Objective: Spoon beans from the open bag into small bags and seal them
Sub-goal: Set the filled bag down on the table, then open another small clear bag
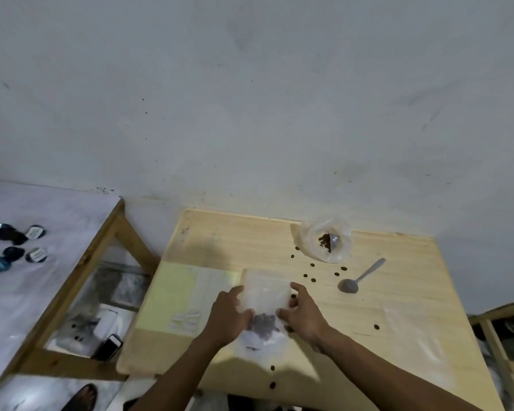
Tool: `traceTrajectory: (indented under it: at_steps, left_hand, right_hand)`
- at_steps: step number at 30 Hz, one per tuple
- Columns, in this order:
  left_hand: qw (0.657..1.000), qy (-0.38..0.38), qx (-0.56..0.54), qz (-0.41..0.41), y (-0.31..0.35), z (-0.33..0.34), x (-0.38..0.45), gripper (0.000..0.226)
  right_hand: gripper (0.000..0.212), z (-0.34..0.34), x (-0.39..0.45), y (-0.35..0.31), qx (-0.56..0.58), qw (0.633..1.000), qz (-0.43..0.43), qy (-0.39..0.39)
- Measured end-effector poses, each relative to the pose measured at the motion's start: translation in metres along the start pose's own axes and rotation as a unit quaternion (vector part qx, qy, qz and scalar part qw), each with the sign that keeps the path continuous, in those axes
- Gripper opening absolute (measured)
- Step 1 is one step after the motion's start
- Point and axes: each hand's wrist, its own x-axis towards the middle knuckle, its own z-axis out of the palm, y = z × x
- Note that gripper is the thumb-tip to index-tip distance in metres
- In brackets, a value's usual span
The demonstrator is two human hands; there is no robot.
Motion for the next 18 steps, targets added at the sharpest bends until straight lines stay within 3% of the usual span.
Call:
traceTrajectory:
  at_steps: [3, 7, 10, 14, 18]
  left_hand:
    - [0.999, -0.017, 0.030, -0.010, -0.011, 0.007, 0.000, 0.063]
    - [0.999, -0.021, 0.018, 0.026, -0.010, 0.008, 0.000, 0.029]
    - [0.999, -0.026, 0.024, 0.019, -0.012, 0.010, 0.006, 0.021]
    - [0.997, -0.012, 0.076, -0.002, -0.010, 0.011, 0.011, 0.063]
    - [0.996, 0.061, 0.030, 0.061, 0.016, 0.017, 0.019, 0.055]
  right_hand:
    - [0.081, 0.010, -0.005, 0.006, -0.041, 0.999, -0.013, -0.016]
    - [0.082, 0.016, -0.005, 0.012, -0.078, 0.997, -0.025, -0.009]
    - [0.080, 0.016, -0.004, 0.013, -0.084, 0.996, -0.016, -0.013]
    - [0.085, 0.006, -0.001, 0.016, -0.101, 0.994, -0.035, -0.015]
    - [0.074, -0.029, 0.000, 0.016, -0.116, 0.991, -0.055, 0.035]
